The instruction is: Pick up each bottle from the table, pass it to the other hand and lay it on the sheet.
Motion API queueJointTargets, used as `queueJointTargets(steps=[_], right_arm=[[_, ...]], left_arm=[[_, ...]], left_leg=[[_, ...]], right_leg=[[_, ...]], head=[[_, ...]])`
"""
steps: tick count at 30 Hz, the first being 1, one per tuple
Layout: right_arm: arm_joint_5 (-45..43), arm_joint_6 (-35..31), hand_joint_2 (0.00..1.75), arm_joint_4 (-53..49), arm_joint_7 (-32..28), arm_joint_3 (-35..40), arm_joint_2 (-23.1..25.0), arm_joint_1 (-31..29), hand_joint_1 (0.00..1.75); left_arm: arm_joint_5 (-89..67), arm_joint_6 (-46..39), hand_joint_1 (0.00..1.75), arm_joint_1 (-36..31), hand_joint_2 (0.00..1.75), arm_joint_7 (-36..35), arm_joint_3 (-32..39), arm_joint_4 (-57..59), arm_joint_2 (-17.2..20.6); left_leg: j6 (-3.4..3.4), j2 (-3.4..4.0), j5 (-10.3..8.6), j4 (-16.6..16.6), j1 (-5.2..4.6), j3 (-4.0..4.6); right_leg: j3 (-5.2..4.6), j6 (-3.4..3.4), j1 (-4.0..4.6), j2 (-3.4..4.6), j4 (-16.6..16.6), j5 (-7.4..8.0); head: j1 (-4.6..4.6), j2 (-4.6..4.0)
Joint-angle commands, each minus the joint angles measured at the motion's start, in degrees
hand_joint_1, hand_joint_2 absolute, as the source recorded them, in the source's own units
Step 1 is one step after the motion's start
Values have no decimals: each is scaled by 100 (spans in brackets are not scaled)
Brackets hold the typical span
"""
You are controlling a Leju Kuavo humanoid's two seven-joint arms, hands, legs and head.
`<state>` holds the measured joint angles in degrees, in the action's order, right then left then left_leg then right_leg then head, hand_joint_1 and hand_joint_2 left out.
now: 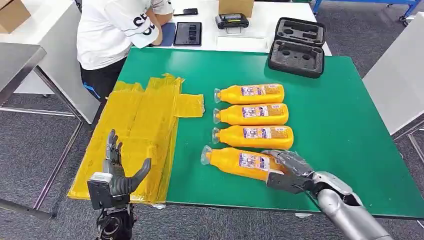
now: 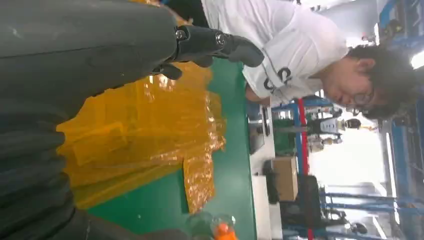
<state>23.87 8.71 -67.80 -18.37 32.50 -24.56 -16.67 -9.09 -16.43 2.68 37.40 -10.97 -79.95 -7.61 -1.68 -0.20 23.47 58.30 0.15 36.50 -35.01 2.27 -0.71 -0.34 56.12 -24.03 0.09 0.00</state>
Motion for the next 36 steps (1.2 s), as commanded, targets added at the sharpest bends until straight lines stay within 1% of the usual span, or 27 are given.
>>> queueJointTargets(steps=[1,2,4,5,6,7,10,11,12,13,14,15,16,18,19,21,23,25,26,27,28,29,30,32,33,35,36], right_arm=[[-291,-617,175,-613,-922,-1094,1629,624,175],[-312,-662,175,-639,-958,-1138,1694,643,175],[-383,-830,175,-587,-1039,-1302,1923,662,175],[-366,-903,175,-455,-1050,-1372,2038,632,175],[-368,-904,175,-384,-1054,-1417,2092,616,175],[-369,-903,175,-348,-1057,-1421,2114,599,175],[-340,-911,175,-80,-1130,-1537,2263,545,175],[-322,-902,175,-16,-1151,-1535,2287,531,175],[-374,-803,175,141,-1247,-1606,2390,514,175],[-405,-717,175,216,-1277,-1600,2421,499,175],[-402,-712,175,286,-1286,-1601,2448,484,175],[-540,-561,175,476,-1457,-1640,2559,444,175],[-533,-567,175,556,-1459,-1630,2612,420,175],[-644,-375,175,748,-1567,-1623,2730,336,175],[-664,-303,175,823,-1571,-1606,2776,290,175],[-731,-101,175,1078,-1598,-1540,2940,136,175],[-718,-80,175,1191,-1588,-1478,3018,77,175],[-771,191,175,1381,-1596,-1316,3141,5,175],[-773,181,175,1469,-1602,-1301,3159,-24,175],[-933,381,175,1673,-1683,-1213,3263,-53,175],[-886,343,175,1764,-1689,-1078,3311,-53,175],[-860,275,175,1824,-1715,-994,3358,-42,175],[-906,355,175,1927,-1717,-908,3400,-50,175],[-909,344,175,1989,-1718,-860,3431,-47,175],[-914,319,175,2147,-1713,-750,3437,-107,175],[-951,338,175,2269,-1712,-689,3448,-127,175],[-976,382,175,2380,-1738,-607,3455,-165,175]], left_arm=[[286,509,0,-320,175,-68,-21,509,30],[317,550,0,-347,175,-90,-19,545,27],[428,688,0,-375,175,-140,-4,582,30],[546,826,0,-361,175,-139,17,577,32],[702,1022,0,-356,175,-158,23,573,34],[711,1033,0,-355,175,-159,34,571,44],[1403,1906,0,-375,175,-279,39,618,84],[1421,1931,0,-384,175,-278,66,647,90],[1727,2510,0,-429,175,-312,26,753,116],[1778,2692,0,-448,175,-284,-3,797,131],[1778,2707,0,-464,175,-276,7,847,118],[1882,3200,0,-509,175,-135,-83,940,132],[1878,3200,0,-516,175,-133,-78,970,102],[1909,3581,0,-565,175,-45,-189,1014,113],[1901,3673,0,-595,175,-35,-226,1034,110],[1702,3674,0,-709,175,-54,-311,1071,72],[1580,3590,0,-766,175,-90,-347,1092,44],[1396,3468,0,-847,175,-187,-427,1184,9],[1388,3454,0,-870,175,-186,-423,1242,-4],[710,2705,0,-955,175,-193,-529,1372,-8],[703,2679,0,-1030,175,-200,-521,1515,-66],[696,2664,0,-1080,175,-199,-520,1626,-83],[595,2561,0,-1140,175,-209,-563,1744,-70],[583,2542,0,-1174,175,-196,-568,1820,-75],[671,2625,0,-1242,175,-173,-552,1989,-89],[687,2642,0,-1271,175,-151,-559,2050,-83],[740,2652,0,-1292,175,-123,-545,2082,-80]], left_leg=[[11,7,8,-7,9,-24],[14,10,14,-9,10,-41],[8,7,3,-7,7,-13],[12,13,11,-9,11,-33],[8,8,3,-7,9,-15],[11,12,11,-8,9,-35],[12,13,15,-8,10,-45],[10,9,8,-9,9,-32],[12,9,13,-11,8,-47],[15,13,19,-12,8,-60],[11,8,9,-12,4,-37],[18,13,23,-16,7,-73],[20,15,24,-20,8,-81],[11,10,7,-11,4,-31],[14,14,12,-13,4,-44],[11,11,8,-8,3,-30],[11,12,7,-8,4,-28],[8,11,4,-6,5,-20],[11,14,8,-7,6,-34],[9,10,4,-7,5,-26],[16,16,17,-8,8,-59],[11,11,5,-10,7,-32],[13,12,11,-10,8,-46],[9,5,2,-10,5,-25],[13,9,10,-14,7,-47],[8,7,1,-9,4,-19],[11,7,8,-10,5,-38]], right_leg=[[22,-12,9,6,-6,-6],[36,-16,11,9,-5,-14],[8,-9,6,6,-3,-4],[26,-14,10,12,-6,-9],[11,-9,8,5,-5,-4],[29,-13,8,9,-6,-10],[41,-15,9,12,-7,-13],[29,-13,7,7,-8,-9],[42,-15,5,8,-9,-14],[55,-19,6,12,-10,-18],[34,-13,1,6,-11,-10],[67,-22,4,12,-14,-22],[74,-23,6,14,-18,-22],[27,-13,1,8,-10,-7],[37,-16,2,13,-9,-11],[25,-13,1,10,-6,-7],[22,-12,2,10,-5,-6],[14,-10,3,9,-4,-3],[28,-13,5,12,-5,-7],[20,-10,3,8,-5,-5],[52,-18,6,14,-7,-15],[27,-12,5,9,-8,-7],[41,-14,6,10,-9,-12],[21,-10,3,3,-6,-7],[42,-14,5,7,-11,-12],[14,-8,1,4,-5,-5],[34,-12,2,6,-6,-12]], head=[[2,0],[4,0],[-2,0],[4,0],[2,0],[2,0],[2,0],[4,0],[2,0],[2,0],[4,0],[2,0],[2,0],[2,0],[2,0],[2,0],[2,0],[2,0],[2,0],[2,0],[2,0],[2,0],[4,0],[2,0],[4,0],[2,0],[2,0]])
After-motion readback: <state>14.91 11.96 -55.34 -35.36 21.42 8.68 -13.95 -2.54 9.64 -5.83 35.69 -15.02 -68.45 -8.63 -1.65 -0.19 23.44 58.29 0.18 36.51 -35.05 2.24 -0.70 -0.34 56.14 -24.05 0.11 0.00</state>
